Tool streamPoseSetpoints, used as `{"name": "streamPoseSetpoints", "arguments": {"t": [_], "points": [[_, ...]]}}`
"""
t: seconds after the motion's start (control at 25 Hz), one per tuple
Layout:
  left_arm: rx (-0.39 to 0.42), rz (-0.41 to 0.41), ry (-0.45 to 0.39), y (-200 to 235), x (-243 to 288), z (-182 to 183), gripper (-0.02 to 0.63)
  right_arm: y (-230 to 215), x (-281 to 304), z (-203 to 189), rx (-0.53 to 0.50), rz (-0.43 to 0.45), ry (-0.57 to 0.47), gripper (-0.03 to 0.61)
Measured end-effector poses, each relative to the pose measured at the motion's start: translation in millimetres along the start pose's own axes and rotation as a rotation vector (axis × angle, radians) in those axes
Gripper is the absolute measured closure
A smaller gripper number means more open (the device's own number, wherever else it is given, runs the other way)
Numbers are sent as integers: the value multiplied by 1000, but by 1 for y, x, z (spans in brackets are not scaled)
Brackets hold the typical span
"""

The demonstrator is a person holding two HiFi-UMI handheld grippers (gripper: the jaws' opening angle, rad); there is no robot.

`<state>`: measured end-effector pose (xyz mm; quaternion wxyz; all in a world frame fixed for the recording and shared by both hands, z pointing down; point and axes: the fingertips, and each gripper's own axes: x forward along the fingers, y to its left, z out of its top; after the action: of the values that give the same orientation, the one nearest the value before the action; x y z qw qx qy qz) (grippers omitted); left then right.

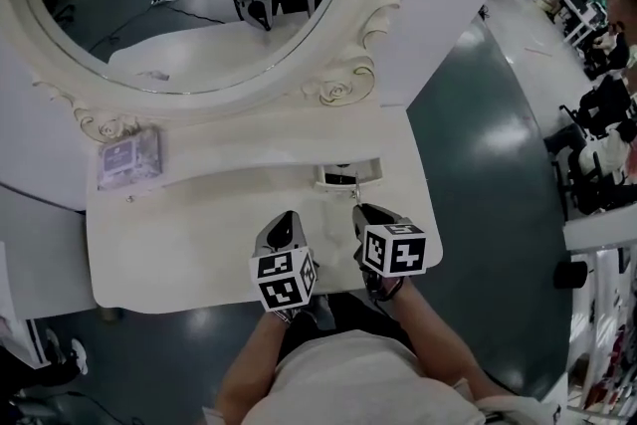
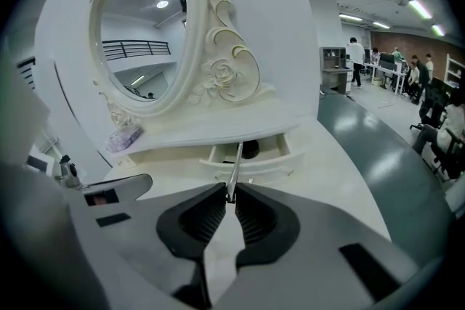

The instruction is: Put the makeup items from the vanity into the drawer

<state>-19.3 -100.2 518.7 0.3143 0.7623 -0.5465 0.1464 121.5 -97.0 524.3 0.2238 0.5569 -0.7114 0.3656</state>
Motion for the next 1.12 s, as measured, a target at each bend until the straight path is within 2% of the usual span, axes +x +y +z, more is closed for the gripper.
{"name": "streamPoseSetpoints", "arguments": {"t": [0.88, 1.12], "points": [[-26, 12, 5, -17, 52, 22, 609, -2, 29, 6, -143, 164, 241, 525], [-28, 8, 2, -22, 56, 24, 609, -12, 28, 15, -180, 170, 294, 525]]}}
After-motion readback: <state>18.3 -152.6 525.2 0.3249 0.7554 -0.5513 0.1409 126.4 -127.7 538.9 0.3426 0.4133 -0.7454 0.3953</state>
